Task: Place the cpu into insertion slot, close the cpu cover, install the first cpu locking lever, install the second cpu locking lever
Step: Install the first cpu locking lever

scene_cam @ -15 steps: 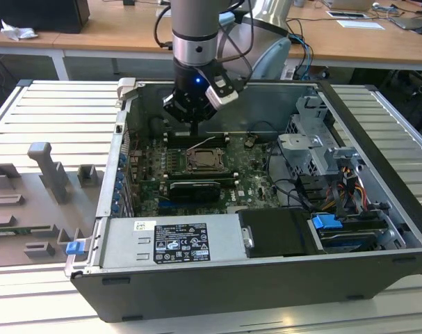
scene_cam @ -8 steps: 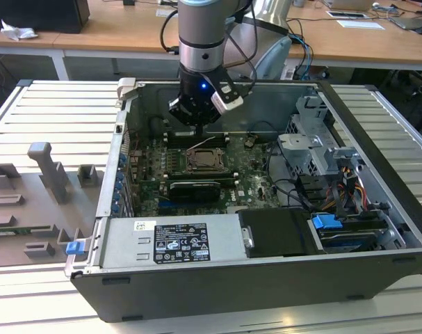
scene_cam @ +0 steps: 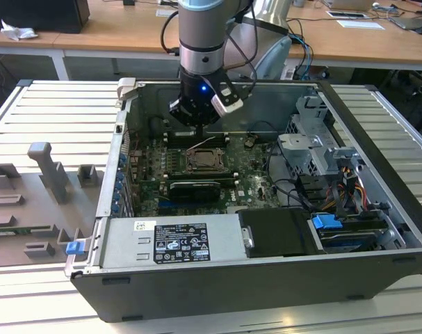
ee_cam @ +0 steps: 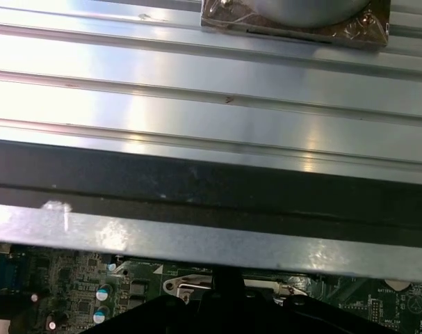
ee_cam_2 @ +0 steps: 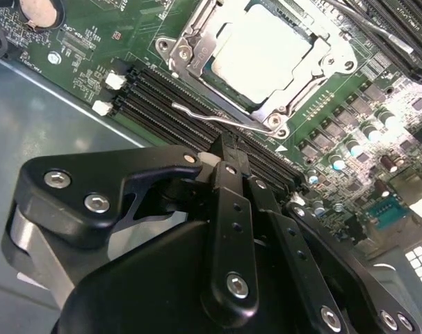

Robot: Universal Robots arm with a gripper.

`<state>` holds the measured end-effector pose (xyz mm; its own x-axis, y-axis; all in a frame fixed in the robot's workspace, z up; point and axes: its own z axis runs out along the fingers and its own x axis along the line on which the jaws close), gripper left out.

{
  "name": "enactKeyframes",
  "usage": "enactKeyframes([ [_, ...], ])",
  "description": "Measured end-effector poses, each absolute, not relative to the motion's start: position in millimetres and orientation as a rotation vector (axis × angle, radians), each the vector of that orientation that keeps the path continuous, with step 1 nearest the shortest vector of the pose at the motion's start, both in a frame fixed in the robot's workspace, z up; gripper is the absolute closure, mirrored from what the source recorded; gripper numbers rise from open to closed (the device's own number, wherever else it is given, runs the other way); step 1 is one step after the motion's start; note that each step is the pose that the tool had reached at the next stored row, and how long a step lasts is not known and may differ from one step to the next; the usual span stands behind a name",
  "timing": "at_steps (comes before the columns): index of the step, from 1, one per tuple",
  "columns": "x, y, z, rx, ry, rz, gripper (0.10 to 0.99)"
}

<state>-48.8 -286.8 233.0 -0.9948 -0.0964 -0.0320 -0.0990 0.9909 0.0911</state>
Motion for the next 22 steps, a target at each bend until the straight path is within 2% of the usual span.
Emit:
enactKeyframes([
  [22, -43.9, -286.8, 226.0, -0.152, 3.107, 0.145, 0.98],
])
